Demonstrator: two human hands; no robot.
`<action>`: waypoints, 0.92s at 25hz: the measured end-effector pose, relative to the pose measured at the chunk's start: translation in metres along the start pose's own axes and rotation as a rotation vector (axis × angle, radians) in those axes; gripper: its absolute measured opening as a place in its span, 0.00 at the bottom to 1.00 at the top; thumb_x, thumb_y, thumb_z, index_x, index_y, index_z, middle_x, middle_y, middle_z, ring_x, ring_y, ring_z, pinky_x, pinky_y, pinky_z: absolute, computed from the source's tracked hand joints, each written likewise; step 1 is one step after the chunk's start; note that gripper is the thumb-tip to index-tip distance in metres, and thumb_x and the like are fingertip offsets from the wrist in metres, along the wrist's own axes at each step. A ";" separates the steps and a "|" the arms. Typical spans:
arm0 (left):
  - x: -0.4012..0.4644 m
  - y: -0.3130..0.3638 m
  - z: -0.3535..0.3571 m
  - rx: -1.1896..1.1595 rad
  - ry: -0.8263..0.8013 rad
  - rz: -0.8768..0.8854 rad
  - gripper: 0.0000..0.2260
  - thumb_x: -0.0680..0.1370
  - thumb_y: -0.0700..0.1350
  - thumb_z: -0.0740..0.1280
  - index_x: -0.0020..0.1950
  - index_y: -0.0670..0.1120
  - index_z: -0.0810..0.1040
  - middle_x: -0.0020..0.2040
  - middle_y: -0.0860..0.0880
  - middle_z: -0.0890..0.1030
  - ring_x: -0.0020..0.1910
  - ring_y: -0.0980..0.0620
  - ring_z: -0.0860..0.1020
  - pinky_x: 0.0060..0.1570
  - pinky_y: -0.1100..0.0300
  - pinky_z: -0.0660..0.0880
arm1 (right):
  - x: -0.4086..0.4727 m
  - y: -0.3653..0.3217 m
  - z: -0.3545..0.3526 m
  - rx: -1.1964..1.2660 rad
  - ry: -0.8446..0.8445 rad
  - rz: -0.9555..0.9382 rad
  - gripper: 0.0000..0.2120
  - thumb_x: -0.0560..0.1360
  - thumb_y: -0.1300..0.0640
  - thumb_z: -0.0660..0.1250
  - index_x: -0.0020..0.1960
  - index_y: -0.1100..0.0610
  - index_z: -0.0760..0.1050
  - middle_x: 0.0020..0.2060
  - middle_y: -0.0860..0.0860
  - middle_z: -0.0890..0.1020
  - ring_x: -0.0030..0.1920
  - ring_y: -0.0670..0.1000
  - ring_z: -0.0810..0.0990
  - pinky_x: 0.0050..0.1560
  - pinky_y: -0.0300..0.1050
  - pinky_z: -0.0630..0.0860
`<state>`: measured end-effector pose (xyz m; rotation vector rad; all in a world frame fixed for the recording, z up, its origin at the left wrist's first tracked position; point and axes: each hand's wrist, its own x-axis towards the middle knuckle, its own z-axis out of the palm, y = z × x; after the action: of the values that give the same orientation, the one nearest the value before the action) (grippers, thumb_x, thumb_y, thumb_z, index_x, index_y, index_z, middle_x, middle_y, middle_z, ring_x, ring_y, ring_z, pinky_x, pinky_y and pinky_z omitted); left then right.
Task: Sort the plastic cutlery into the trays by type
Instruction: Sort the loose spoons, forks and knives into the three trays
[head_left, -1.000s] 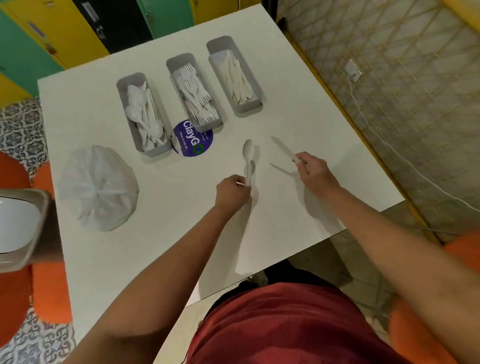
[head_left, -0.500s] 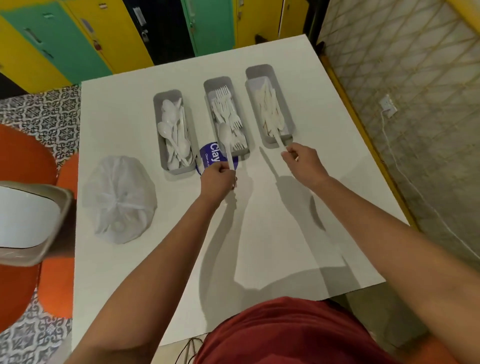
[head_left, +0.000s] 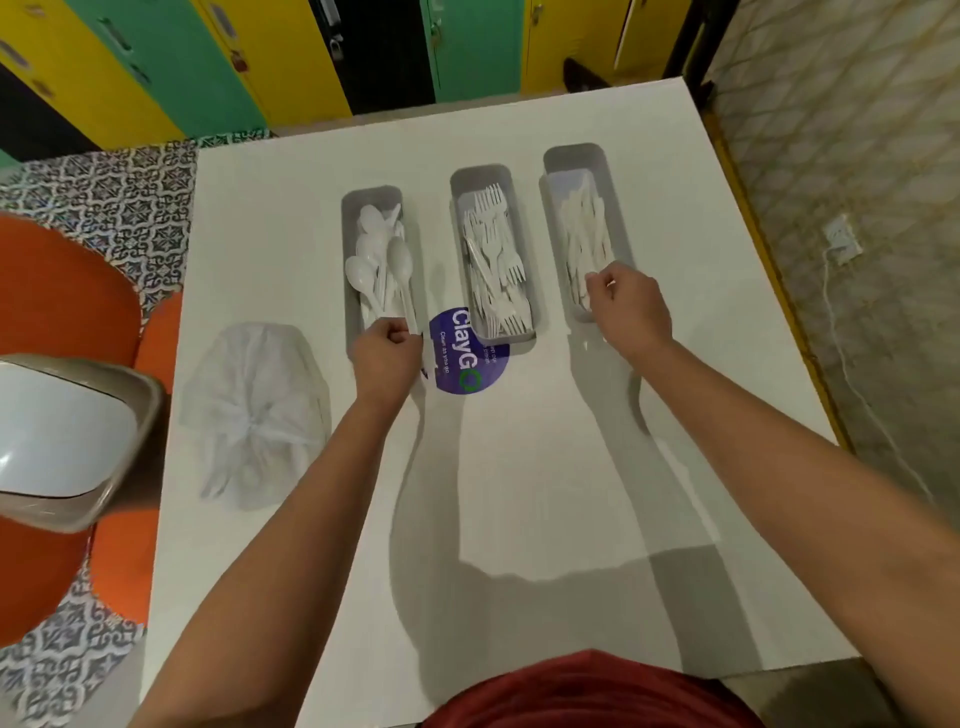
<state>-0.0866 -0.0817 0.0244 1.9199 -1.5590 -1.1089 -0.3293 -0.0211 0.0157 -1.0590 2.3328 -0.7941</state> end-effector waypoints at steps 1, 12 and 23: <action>0.006 -0.001 -0.003 0.036 0.037 0.005 0.07 0.71 0.35 0.59 0.37 0.42 0.74 0.30 0.51 0.72 0.34 0.50 0.71 0.34 0.66 0.69 | 0.008 0.000 0.000 -0.022 0.014 0.017 0.16 0.78 0.50 0.57 0.44 0.61 0.74 0.34 0.53 0.76 0.36 0.54 0.74 0.34 0.43 0.66; 0.043 0.003 -0.016 0.161 0.084 0.042 0.07 0.73 0.34 0.59 0.43 0.41 0.76 0.33 0.52 0.73 0.41 0.48 0.73 0.36 0.66 0.67 | 0.050 -0.002 0.009 -0.154 0.055 0.087 0.17 0.79 0.49 0.55 0.46 0.62 0.75 0.39 0.56 0.79 0.38 0.55 0.74 0.37 0.43 0.66; 0.022 -0.010 -0.013 0.127 0.006 0.030 0.16 0.76 0.41 0.64 0.64 0.41 0.75 0.60 0.43 0.78 0.58 0.45 0.77 0.58 0.59 0.72 | 0.026 0.007 0.014 -0.144 -0.036 0.010 0.15 0.77 0.54 0.60 0.62 0.56 0.73 0.57 0.54 0.77 0.58 0.57 0.74 0.54 0.53 0.75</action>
<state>-0.0691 -0.1015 0.0181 1.9711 -1.6863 -1.0133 -0.3401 -0.0417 -0.0031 -1.1107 2.3923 -0.6061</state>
